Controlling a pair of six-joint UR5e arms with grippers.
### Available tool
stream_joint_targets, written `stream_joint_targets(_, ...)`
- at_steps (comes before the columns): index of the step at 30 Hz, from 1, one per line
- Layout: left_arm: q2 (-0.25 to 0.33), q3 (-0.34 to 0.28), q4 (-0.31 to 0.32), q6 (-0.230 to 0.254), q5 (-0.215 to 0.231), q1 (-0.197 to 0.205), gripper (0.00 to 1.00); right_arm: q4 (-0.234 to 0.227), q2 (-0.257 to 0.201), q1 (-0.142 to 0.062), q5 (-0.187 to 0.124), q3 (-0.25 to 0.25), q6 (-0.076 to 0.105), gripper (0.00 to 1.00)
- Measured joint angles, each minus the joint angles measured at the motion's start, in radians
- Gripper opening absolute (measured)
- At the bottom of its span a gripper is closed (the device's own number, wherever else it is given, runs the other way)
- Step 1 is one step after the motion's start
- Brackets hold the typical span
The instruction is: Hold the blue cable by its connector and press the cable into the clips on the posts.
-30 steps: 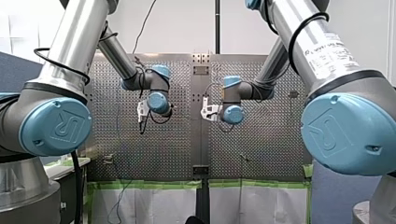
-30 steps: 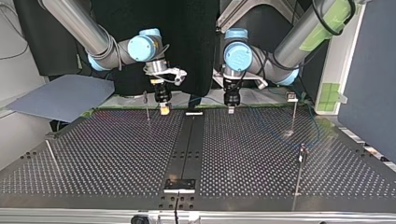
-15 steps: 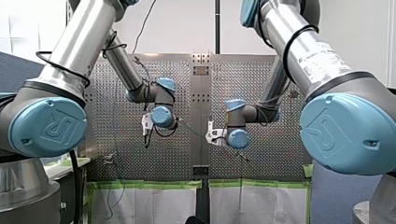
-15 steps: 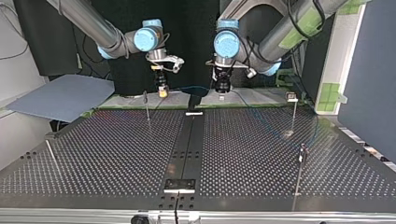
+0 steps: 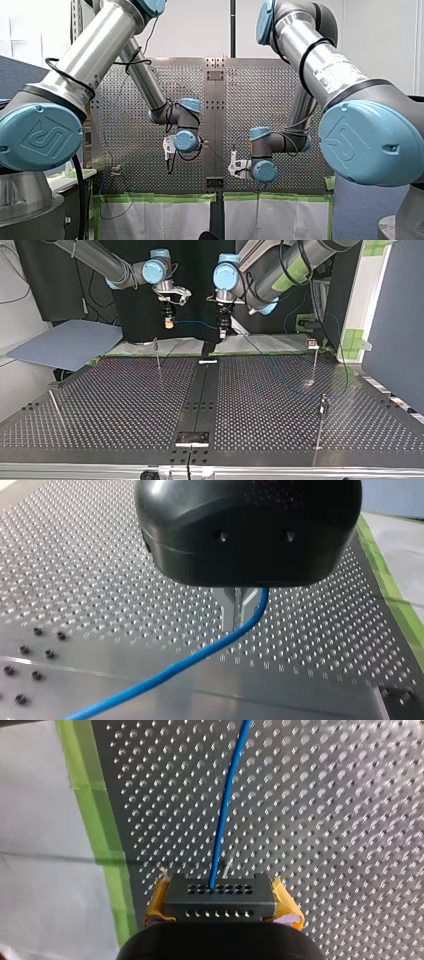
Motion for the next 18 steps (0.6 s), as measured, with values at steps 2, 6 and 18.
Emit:
stream_joint_targets(2,-0.016,0.01,0.016,0.0,0.002,-0.007,0.0,-0.014,0.002,-0.009,-0.002,0.013,0.008,0.0)
stream_joint_targets(6,-0.056,0.043,0.055,0.003,0.005,-0.024,0.0,-0.05,0.018,-0.041,-0.027,0.05,0.011,0.0)
stream_joint_targets(18,-0.157,0.133,0.117,0.029,0.008,-0.056,0.0,-0.161,0.043,-0.151,-0.132,0.073,0.045,0.0)
